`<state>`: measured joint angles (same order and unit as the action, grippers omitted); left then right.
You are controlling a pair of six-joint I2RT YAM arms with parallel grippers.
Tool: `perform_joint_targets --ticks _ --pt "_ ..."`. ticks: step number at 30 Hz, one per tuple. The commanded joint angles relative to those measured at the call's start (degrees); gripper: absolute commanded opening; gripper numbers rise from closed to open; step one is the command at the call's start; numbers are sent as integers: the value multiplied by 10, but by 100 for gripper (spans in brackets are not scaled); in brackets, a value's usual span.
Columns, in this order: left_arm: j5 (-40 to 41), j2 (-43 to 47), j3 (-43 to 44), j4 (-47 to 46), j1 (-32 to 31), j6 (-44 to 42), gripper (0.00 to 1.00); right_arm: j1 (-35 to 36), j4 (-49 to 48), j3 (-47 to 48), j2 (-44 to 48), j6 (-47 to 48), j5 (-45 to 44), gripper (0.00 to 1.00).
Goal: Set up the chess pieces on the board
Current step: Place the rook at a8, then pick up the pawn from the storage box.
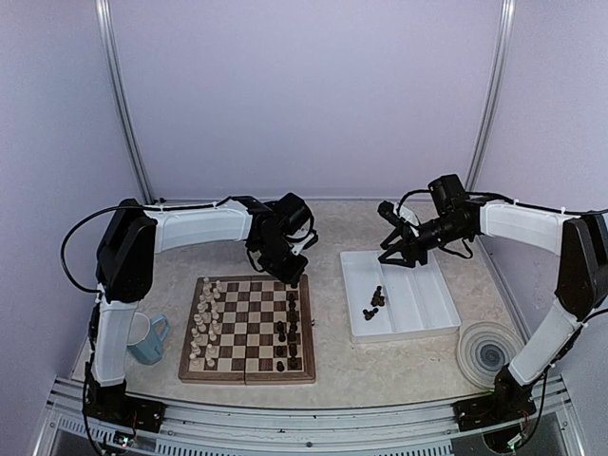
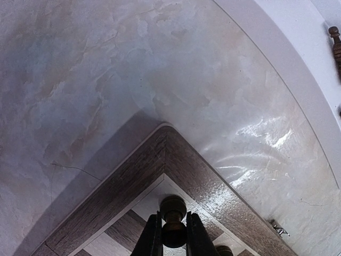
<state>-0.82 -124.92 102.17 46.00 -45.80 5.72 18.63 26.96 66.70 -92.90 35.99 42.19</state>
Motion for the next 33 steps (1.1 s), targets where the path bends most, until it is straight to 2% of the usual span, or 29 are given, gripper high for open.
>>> perform_joint_targets --ticks 1,5,11,19,24,26,29,33 --pt "6 -2 8 13 -2 2 8 0 13 10 -9 3 8 48" --pt "6 -5 10 12 -3 5 12 0 14 11 -11 3 9 48" --pt "24 -3 9 14 -5 6 25 0 16 11 -12 3 9 48" --pt "21 13 10 3 -5 7 35 0 26 16 -19 8 19 48" --pt "-25 35 36 -1 -4 -5 39 0 87 41 -31 81 17 45" --pt "-30 59 48 -6 -2 -15 41 4 114 43 -36 133 3 43" --pt "-32 92 46 -41 -1 -30 44 24 126 34 -47 187 -64 41" --pt "-44 153 -34 -159 2 -47 46 69 137 40 -77 213 -154 37"
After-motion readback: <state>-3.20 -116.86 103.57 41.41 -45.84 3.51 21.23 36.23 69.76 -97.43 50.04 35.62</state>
